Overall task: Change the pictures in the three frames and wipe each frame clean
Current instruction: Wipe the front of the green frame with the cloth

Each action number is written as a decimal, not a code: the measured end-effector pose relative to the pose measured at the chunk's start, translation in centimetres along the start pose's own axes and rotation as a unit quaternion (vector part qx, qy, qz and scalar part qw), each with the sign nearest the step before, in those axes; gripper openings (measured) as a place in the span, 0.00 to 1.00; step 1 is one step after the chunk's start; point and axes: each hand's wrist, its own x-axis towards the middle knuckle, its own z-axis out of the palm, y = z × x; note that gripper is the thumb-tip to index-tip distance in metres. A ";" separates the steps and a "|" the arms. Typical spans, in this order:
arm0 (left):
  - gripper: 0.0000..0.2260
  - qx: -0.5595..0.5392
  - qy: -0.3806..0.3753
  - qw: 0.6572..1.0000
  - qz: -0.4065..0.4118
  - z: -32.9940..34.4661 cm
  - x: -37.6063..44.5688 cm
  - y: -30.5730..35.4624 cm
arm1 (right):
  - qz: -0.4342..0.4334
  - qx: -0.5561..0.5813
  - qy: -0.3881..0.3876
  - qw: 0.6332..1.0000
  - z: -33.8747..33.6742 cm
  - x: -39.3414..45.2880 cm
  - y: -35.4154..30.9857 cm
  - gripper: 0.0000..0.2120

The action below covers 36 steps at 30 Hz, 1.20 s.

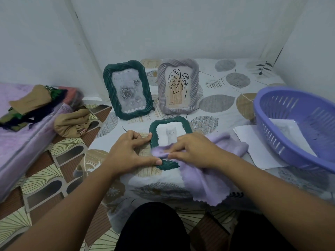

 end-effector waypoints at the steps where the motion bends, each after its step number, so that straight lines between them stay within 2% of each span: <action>1: 0.49 -0.003 0.003 1.000 -0.001 0.0 0.0 0.0 | -0.002 -0.004 0.001 1.000 -0.3 -0.3 0.5 0.11; 6: 0.48 0.000 0.003 1.000 -0.004 0.0 0.1 -0.1 | 0.080 -0.007 0.125 0.989 0.3 2.5 1.0 0.10; 10: 0.48 -0.004 0.004 1.000 0.002 0.1 0.0 -0.2 | 0.012 0.017 0.022 1.000 0.6 0.1 0.1 0.11; 12: 0.49 -0.004 0.007 1.000 0.000 0.1 0.0 -0.2 | 0.002 0.019 0.002 1.000 -0.1 -0.8 0.9 0.11; 15: 0.49 -0.006 0.006 1.000 -0.001 0.1 0.0 -0.1 | 0.047 -0.015 0.088 0.995 -0.1 0.8 2.0 0.11; 17: 0.49 -0.007 0.007 1.000 -0.004 0.1 0.1 0.0 | 0.062 -0.033 0.113 0.991 0.3 2.5 1.6 0.13; 20: 0.49 -0.006 0.009 1.000 -0.006 0.1 0.1 0.0 | 0.052 -0.081 0.083 0.992 0.7 4.3 0.4 0.14; 26: 0.50 -0.009 0.006 1.000 -0.003 0.2 0.1 -0.1 | 0.143 -0.087 0.120 0.979 -0.6 4.1 2.3 0.13; 36: 0.54 -0.018 -0.020 0.999 -0.039 -0.5 -0.1 1.0 | 0.111 -0.042 0.098 0.988 0.0 -3.0 2.1 0.14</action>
